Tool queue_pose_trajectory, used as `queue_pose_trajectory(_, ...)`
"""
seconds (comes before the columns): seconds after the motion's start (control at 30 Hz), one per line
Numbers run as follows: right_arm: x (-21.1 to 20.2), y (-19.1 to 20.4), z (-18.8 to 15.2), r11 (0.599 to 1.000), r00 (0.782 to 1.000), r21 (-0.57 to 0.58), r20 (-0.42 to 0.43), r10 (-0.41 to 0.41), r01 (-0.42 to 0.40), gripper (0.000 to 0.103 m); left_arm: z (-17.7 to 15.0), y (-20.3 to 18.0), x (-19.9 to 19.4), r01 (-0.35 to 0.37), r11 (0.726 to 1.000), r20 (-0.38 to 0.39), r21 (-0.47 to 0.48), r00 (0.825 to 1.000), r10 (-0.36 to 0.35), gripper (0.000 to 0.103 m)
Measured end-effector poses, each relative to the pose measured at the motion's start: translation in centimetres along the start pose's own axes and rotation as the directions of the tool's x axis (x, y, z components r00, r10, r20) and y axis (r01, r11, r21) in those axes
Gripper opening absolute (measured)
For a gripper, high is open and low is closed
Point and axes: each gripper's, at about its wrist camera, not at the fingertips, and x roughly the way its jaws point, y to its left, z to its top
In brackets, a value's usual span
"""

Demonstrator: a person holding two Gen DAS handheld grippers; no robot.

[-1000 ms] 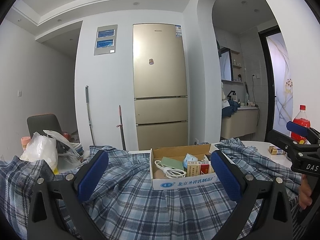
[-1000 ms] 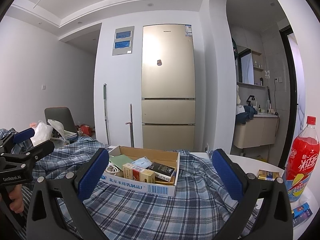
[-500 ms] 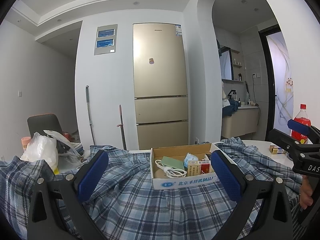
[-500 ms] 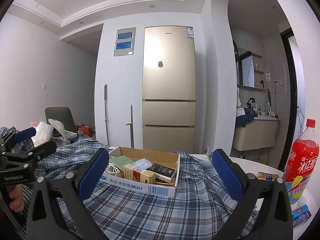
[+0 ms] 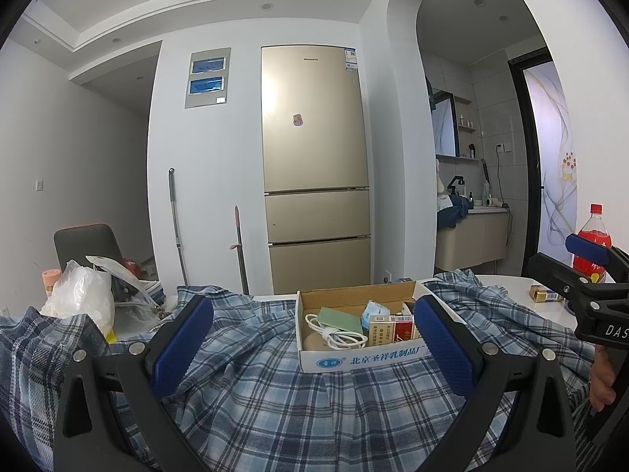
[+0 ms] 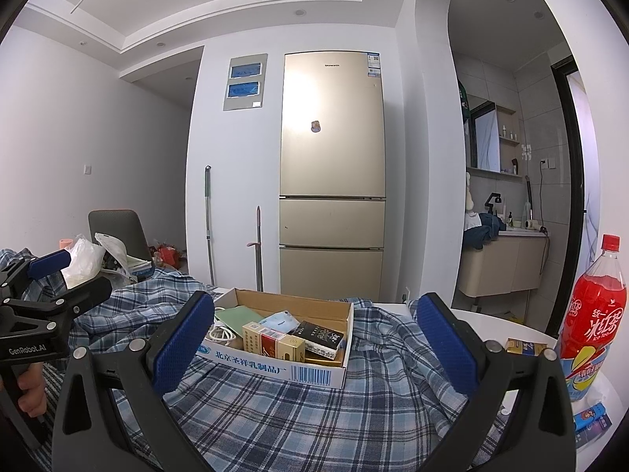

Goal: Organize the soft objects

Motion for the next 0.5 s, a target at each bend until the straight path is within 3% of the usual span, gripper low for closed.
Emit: queue_pose_trajectory(0.5, 0.01, 0.03, -0.03, 1.000, 1.000, -0.001, 0.001, 0.000, 0.000, 0.103, 0.00, 0.11, 0.05, 0.000, 1.000, -0.001, 0.001, 1.000, 0.000, 0.103)
